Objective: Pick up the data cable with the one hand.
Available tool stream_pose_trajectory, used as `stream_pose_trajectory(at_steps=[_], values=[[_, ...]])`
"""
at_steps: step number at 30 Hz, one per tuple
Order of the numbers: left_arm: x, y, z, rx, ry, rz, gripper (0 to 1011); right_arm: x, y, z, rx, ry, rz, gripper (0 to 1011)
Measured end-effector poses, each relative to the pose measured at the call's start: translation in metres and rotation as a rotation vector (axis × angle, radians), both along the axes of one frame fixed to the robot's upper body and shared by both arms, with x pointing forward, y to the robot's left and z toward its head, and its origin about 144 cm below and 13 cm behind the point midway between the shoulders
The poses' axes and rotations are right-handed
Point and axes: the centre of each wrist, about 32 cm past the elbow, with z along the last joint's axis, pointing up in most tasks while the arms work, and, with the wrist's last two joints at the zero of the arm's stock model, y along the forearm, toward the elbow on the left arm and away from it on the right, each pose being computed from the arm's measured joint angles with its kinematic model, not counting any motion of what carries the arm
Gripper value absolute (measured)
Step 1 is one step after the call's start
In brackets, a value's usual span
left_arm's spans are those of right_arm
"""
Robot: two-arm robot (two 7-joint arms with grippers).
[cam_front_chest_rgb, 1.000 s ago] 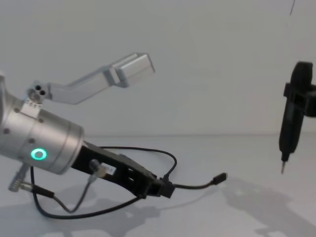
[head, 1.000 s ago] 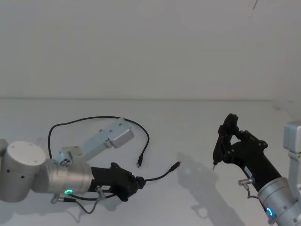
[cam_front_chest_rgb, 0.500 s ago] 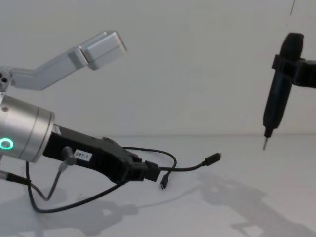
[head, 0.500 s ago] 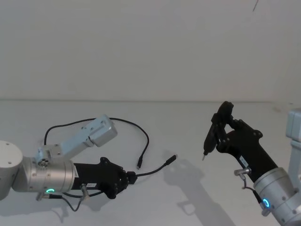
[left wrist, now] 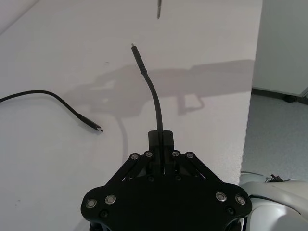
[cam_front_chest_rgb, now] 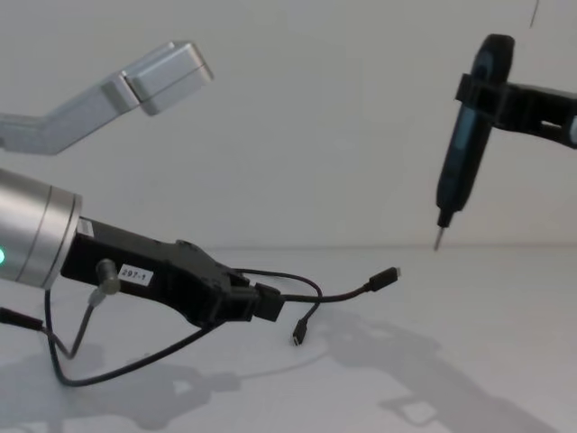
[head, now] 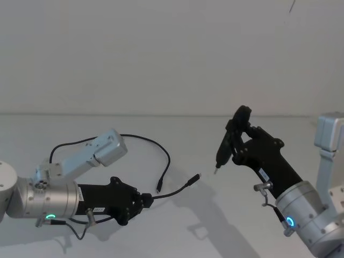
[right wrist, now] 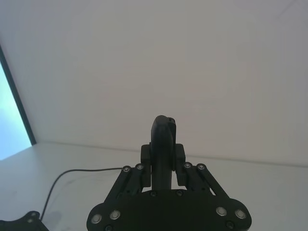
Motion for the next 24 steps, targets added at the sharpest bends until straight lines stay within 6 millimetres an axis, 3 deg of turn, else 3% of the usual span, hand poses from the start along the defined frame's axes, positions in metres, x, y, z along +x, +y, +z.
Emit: stream_pose_trajectory(at_steps=[24], values=[[-0.001,0.003,0.001,-0.005,-0.009,-0.007,36,0.017,0.012,-0.007,0.020,-0.003,0.055,279]])
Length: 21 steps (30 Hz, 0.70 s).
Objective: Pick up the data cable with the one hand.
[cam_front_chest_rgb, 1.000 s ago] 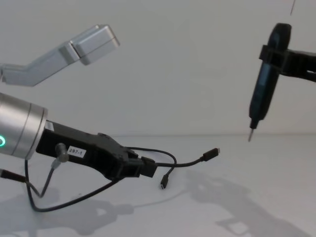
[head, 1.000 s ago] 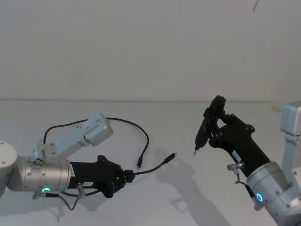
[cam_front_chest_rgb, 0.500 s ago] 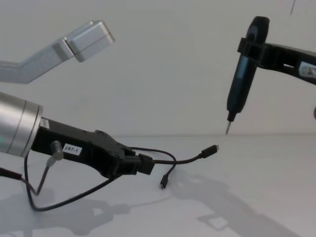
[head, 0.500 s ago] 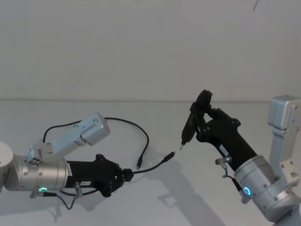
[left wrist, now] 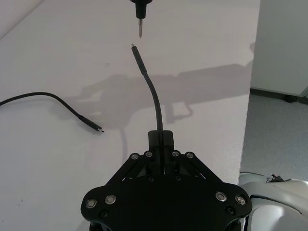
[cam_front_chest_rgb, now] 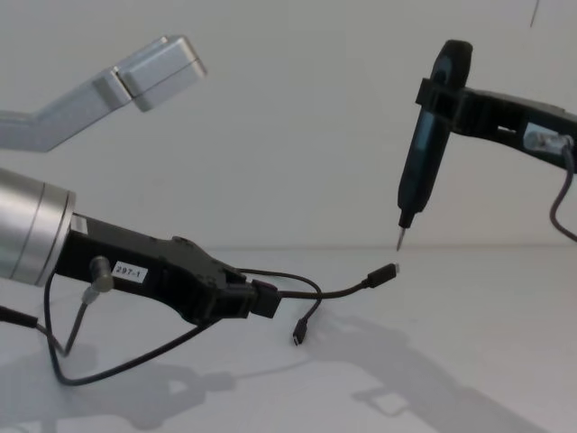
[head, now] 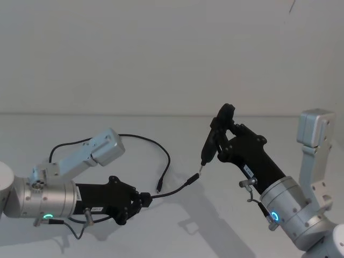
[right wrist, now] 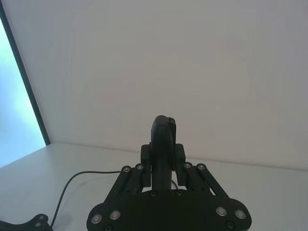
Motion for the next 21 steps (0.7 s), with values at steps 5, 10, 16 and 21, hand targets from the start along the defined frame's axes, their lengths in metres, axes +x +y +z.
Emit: stream_pose_trajectory(at_steps=[5,10,16,21], values=[[0.000,0.000,0.000,0.000,0.000,0.000,36,0.003,0.000,-0.003,-0.001,0.003,0.001,279],[0.000,0.000,0.000,0.000,-0.001,-0.001,36,0.005,0.000,-0.006,-0.003,0.007,0.000,279],[0.000,0.001,0.000,0.000,-0.001,-0.001,36,0.008,-0.001,-0.010,-0.005,0.011,0.001,279],[0.000,0.001,0.000,0.000,-0.001,-0.001,36,0.011,-0.003,-0.012,-0.006,0.013,0.000,279]])
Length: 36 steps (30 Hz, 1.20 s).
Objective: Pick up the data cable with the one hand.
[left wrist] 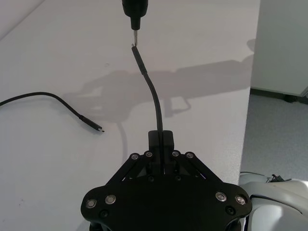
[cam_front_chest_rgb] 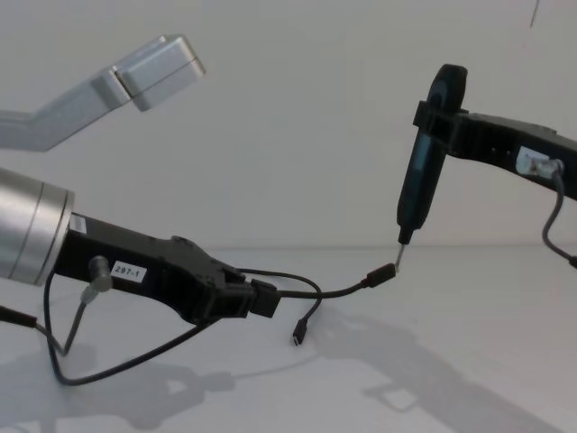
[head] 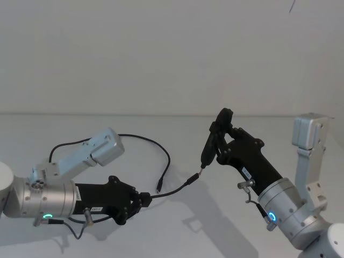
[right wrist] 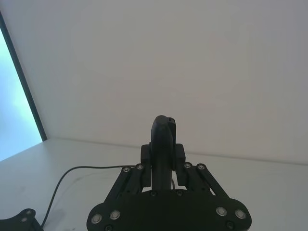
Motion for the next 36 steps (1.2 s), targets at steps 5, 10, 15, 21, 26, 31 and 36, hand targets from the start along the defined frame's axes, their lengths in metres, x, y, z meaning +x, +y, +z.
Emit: stream_pose_trajectory(at_steps=[5,10,15,21,26,31,36], values=[[0.0000,0.0000,0.0000,0.000,0.000,0.000,36,0.0017,-0.0010,-0.0017,0.000,0.000,-0.001,279],[0.0000,0.0000,0.0000,0.000,0.000,0.000,36,0.0036,-0.0022,-0.0030,0.000,-0.004,-0.002,279],[0.0000,0.0000,0.0000,0.000,0.000,0.000,36,0.0048,-0.0030,-0.0040,0.000,-0.006,-0.004,279],[0.0000,0.0000,0.0000,0.000,0.000,0.000,36,0.0065,-0.0034,-0.0058,0.001,-0.005,-0.006,279],[0.0000,0.0000,0.0000,0.000,0.000,0.000,36,0.0077,-0.0032,-0.0068,0.000,-0.003,-0.006,279],[0.0000,0.0000,0.0000,0.000,0.000,0.000,36,0.0084,-0.0027,-0.0074,0.001,-0.001,-0.006,279],[0.0000,0.0000,0.0000,0.000,0.000,0.000,36,0.0084,-0.0022,-0.0076,-0.001,0.001,-0.006,279]])
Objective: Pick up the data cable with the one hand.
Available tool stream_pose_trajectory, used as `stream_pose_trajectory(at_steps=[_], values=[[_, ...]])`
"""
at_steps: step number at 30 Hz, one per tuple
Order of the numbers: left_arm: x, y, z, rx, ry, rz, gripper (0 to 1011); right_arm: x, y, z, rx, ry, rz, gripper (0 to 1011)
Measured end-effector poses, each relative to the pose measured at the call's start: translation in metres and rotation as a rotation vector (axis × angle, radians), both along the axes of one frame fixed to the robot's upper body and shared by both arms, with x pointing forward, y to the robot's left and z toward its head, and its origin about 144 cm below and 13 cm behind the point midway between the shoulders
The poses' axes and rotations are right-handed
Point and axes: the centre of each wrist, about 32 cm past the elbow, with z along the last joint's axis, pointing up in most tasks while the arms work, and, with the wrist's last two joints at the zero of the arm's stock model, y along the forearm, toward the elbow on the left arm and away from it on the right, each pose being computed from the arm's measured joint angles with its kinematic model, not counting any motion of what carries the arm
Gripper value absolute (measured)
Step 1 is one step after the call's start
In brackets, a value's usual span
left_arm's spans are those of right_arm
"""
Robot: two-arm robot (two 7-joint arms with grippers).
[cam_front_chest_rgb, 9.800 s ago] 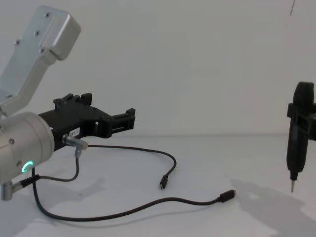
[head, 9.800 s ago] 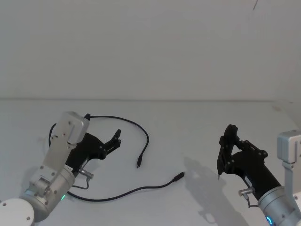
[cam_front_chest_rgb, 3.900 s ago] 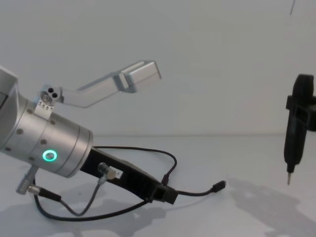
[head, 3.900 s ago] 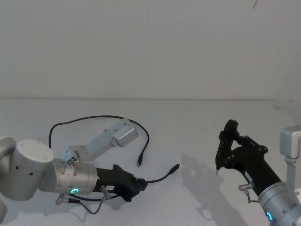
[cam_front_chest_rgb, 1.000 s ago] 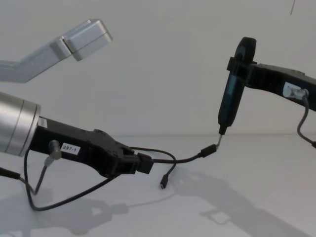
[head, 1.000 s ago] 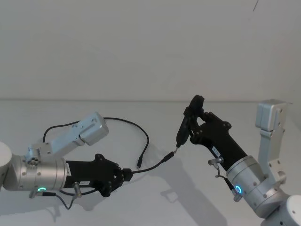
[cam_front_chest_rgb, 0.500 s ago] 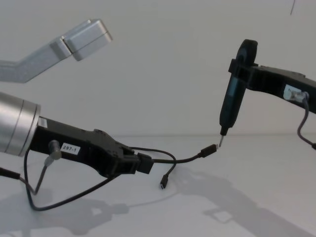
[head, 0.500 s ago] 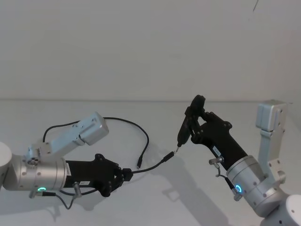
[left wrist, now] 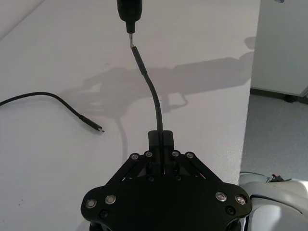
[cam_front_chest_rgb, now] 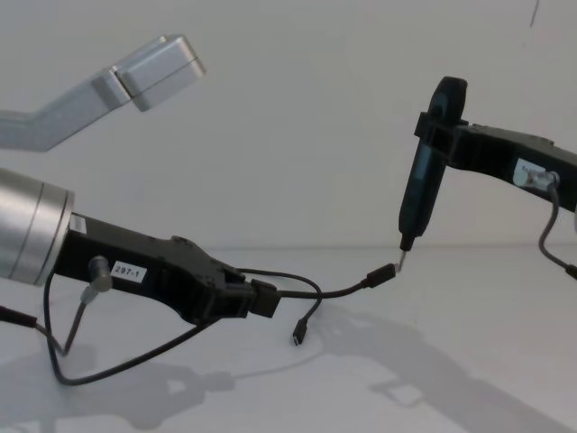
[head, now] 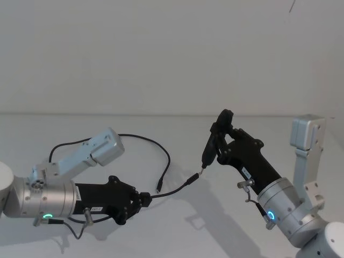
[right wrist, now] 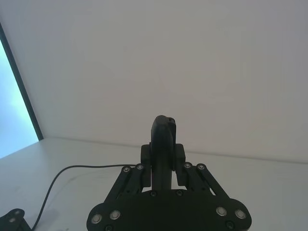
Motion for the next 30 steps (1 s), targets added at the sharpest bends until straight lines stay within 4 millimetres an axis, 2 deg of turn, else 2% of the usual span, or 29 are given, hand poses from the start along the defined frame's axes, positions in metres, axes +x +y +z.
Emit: stream_pose_trajectory(at_steps=[30], values=[[0.0000,0.0000,0.0000,0.000,0.000,0.000,36,-0.0011,0.0008,0.0003,-0.009,0.010,-0.006,279]])
